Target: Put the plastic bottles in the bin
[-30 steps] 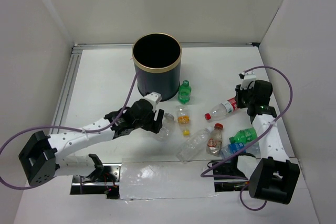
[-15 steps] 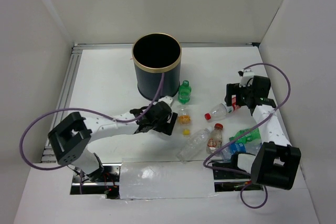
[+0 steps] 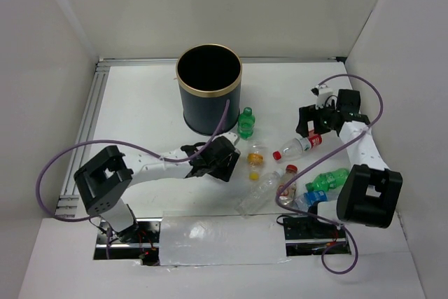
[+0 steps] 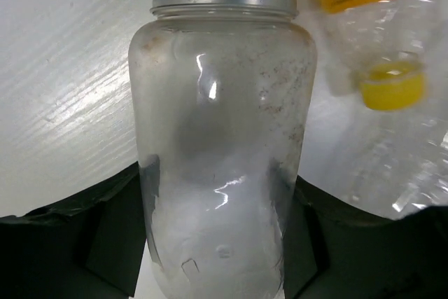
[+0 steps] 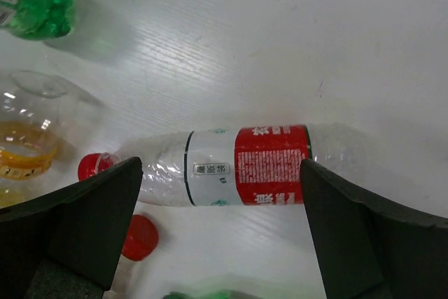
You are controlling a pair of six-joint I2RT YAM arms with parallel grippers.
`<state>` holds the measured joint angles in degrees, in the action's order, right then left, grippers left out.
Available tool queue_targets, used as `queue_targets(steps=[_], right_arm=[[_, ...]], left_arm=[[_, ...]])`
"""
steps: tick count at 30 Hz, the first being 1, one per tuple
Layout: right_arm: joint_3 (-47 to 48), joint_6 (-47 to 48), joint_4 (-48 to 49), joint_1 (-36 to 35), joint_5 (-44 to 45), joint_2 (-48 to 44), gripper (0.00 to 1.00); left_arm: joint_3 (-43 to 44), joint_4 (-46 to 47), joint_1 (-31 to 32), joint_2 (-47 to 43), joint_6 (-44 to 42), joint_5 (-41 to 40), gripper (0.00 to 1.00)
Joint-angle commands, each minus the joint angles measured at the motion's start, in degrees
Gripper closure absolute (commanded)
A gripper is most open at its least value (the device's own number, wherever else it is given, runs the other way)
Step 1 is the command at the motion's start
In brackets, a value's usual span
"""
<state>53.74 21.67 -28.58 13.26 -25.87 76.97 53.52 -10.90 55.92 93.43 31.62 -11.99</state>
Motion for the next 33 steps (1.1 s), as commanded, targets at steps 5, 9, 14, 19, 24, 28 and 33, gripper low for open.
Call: queue_targets(steps=[5, 9, 14, 19, 24, 28, 33], right_arm=[[6.12, 60.11, -17.19, 2.92, -15.52, -5.60, 0.03], [6.64, 82.62, -28.35, 2.92, -14.83, -2.89, 0.06], [7.88, 86.87, -32.42, 2.92, -16.05, 2.21, 0.09], [5.34, 88.61, -29.35, 2.92, -15.53, 1.87, 0.08], [1.38, 100.04, -28.02, 2.92, -12.19, -0.33, 0.04], [1.98, 107.08, -28.02, 2.39, -8.51, 3.88, 0.04], [3.83, 107.62, -24.69, 0.64, -5.42, 11.96, 0.04]], left_arm=[[19.23, -6.23, 1.38, -13.00, -11.56, 1.62, 1.00], [32.59, -8.70, -2.03, -12.40, -18.15, 0.12, 1.00], [43.85, -5.99, -12.30, -5.47, -18.70, -5.77, 1.00], [45.18, -0.62, -18.47, 1.04, -18.70, -12.27, 1.00], [50.27, -4.48, -22.69, 8.61, -17.20, -13.59, 0.37], [51.42, -6.16, -24.02, 9.84, -16.67, -11.75, 0.03], [47.32, -6.68, -18.24, 0.30, -21.59, -13.23, 0.01]])
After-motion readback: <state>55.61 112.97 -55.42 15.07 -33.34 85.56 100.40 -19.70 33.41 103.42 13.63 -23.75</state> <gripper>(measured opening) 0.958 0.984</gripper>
